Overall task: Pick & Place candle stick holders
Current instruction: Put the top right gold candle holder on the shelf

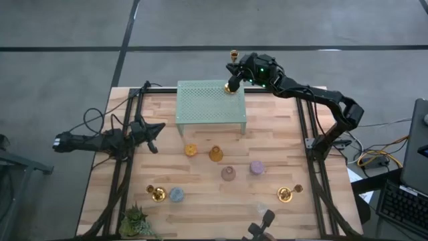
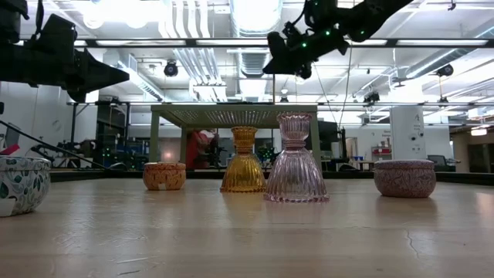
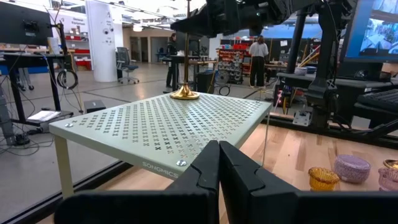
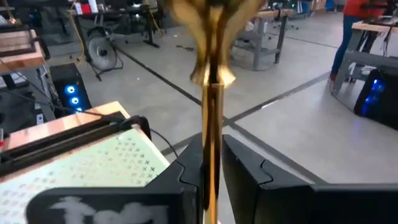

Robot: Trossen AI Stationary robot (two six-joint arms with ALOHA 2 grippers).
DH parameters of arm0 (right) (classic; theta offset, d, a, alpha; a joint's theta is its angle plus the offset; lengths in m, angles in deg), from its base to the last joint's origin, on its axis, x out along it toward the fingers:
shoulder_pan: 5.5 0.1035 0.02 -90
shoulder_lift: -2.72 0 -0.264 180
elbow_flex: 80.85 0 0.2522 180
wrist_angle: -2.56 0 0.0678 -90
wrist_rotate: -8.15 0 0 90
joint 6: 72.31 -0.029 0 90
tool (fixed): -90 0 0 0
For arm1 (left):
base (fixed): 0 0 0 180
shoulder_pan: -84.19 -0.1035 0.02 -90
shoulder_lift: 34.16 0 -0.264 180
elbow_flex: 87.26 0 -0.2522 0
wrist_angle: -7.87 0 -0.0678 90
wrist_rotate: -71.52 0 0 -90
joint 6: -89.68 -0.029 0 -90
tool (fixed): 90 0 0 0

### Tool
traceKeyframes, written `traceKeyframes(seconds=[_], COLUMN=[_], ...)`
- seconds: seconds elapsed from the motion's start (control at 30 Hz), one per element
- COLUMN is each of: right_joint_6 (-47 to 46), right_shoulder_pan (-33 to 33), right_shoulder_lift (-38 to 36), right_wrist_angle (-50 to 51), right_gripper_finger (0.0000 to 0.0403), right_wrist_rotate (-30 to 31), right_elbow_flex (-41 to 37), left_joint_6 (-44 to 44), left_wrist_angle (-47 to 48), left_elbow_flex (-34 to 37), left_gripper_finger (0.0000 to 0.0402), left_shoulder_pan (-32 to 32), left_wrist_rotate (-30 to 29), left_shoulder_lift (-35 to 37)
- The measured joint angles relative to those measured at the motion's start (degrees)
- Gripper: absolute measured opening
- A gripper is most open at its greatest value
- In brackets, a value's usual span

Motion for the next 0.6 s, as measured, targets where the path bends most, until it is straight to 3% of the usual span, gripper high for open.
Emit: traceKeyframes(seconds=[0.6], right_joint_6=[0.2], right_shoulder_pan=[0.0], right_shoulder_lift=[-5.3], right_wrist_angle=[7.8], right_gripper_finger=[0.0116], right_wrist_rotate=[0.3], right_elbow_flex=[0.2], left_joint_6=[0.0], left_wrist_angle=[0.0], left_elbow_flex=[0.0], left_gripper_finger=[0.001], left_shoulder_pan=[0.0], left_wrist_rotate=[0.0], left_shoulder_lift=[0.0])
